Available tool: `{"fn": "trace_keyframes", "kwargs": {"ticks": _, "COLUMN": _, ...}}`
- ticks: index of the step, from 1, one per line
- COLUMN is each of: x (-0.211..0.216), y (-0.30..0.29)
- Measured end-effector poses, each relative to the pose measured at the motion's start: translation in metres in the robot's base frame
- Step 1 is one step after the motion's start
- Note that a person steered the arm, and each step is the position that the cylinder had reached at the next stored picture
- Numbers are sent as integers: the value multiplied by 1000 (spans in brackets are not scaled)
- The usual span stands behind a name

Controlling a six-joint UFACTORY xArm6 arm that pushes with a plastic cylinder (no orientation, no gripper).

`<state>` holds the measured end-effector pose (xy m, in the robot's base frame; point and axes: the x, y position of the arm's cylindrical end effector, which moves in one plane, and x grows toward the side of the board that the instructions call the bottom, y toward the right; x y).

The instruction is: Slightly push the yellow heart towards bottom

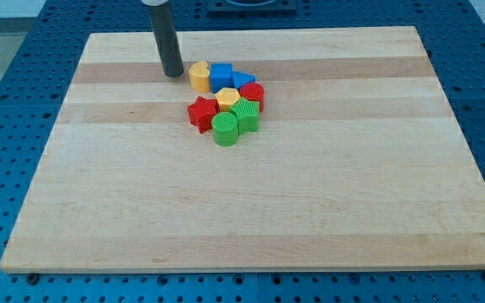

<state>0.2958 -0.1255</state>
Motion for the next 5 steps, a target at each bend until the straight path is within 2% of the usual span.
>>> {"fn": "trace_keyframes", "kwargs": {"ticks": 5, "x": 30, "y": 23}}
